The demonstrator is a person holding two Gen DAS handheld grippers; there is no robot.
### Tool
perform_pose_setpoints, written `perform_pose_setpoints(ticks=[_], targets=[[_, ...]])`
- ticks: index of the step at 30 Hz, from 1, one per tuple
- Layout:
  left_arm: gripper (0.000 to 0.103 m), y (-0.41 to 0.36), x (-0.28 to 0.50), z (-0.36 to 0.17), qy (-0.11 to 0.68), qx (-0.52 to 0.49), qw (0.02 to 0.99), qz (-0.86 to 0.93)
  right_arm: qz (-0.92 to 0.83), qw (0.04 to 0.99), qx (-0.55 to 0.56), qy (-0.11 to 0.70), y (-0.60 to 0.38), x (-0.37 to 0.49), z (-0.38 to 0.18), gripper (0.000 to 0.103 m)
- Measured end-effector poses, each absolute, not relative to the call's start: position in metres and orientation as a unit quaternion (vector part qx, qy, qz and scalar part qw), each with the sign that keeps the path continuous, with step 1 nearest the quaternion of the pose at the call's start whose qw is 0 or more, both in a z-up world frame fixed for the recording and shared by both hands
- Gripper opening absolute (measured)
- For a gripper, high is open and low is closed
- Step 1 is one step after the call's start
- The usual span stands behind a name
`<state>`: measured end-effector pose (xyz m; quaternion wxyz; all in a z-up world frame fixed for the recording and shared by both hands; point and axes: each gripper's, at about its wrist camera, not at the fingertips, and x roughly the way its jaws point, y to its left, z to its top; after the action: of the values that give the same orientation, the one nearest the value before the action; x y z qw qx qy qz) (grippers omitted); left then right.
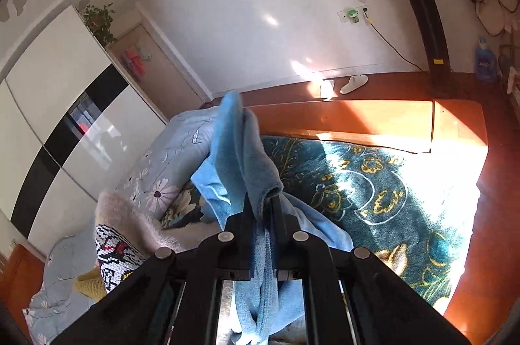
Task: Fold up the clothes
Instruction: 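Carry the sweatshirt with the right gripper and drop it onto the bed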
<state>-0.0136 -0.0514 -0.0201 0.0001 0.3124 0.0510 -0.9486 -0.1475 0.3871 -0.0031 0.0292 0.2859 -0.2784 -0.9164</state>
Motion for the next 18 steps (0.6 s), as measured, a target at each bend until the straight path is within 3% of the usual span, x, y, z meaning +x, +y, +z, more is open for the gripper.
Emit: perform_pose_setpoints(ticks=[18], targets=[[0.103, -0.056, 0.004, 0.009, 0.047, 0.290, 0.005, -0.956, -0.942, 0.044, 0.216, -0.253, 0.384, -0.125, 0.081, 0.006]])
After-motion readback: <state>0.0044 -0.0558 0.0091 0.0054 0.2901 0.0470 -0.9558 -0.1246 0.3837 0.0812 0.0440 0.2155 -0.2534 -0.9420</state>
